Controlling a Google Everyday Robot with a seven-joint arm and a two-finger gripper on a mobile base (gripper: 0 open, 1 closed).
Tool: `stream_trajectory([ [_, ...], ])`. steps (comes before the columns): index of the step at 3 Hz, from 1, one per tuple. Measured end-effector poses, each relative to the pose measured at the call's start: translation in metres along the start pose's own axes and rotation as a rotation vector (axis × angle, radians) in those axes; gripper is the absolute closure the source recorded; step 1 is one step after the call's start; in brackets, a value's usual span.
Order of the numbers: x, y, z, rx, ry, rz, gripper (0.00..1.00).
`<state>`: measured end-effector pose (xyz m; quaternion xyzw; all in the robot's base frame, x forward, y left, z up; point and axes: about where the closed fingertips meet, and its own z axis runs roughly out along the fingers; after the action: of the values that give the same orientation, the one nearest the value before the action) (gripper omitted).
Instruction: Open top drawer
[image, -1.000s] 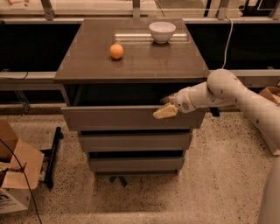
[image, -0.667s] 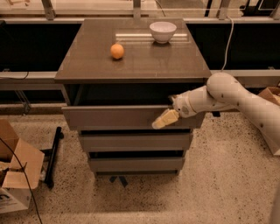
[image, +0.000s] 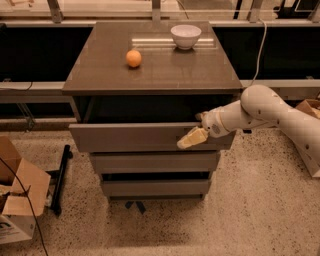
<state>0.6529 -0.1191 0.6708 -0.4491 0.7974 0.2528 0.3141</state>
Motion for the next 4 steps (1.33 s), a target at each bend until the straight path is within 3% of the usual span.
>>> stream_trajectory([
  [1,-0.0020,0.0003,-0.0018,0.000,0.000,0.000,0.47],
  [2,-0.0049,0.0008,-0.0045,0.000,0.000,0.000,0.43],
  [4,-0.0095,0.0017,-0.0086,0.000,0.000,0.000,0.00],
])
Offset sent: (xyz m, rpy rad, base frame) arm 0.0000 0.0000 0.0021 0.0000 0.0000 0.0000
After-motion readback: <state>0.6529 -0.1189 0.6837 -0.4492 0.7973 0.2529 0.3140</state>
